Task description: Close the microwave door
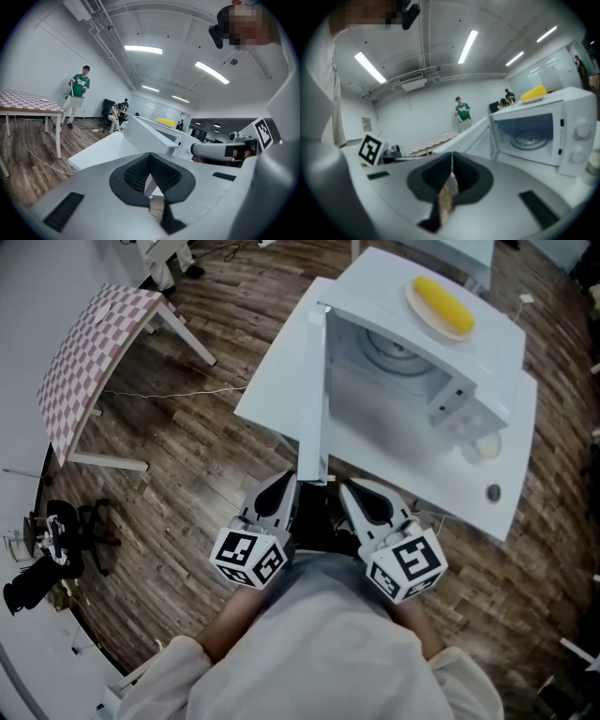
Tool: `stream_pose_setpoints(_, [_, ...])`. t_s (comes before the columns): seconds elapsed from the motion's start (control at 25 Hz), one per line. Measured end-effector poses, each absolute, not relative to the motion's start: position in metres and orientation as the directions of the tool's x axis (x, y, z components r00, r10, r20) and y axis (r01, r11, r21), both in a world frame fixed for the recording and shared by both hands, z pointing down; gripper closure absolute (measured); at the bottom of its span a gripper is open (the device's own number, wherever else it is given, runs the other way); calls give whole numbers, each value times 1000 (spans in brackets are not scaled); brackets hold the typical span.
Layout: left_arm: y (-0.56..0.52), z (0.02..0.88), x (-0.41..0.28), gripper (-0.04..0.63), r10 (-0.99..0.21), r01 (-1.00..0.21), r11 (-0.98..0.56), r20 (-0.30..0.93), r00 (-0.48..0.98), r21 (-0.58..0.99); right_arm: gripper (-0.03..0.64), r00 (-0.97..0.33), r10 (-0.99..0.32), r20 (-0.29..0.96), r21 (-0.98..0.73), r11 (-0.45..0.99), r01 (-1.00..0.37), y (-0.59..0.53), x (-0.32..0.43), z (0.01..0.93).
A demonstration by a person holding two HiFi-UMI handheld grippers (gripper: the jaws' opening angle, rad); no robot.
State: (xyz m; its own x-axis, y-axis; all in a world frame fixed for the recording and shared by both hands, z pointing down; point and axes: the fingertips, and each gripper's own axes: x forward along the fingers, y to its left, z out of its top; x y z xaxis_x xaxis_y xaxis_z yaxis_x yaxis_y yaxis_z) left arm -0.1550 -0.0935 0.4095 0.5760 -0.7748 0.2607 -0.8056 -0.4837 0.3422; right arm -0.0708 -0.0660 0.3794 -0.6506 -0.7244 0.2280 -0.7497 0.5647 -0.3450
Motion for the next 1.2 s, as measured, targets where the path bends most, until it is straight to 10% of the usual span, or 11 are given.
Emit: stream_pose_setpoints(1.2, [-89,403,-96,575,-681,-726,-605,261,684,327,592,-569,-796,204,-356,481,-801,-61,-23,375])
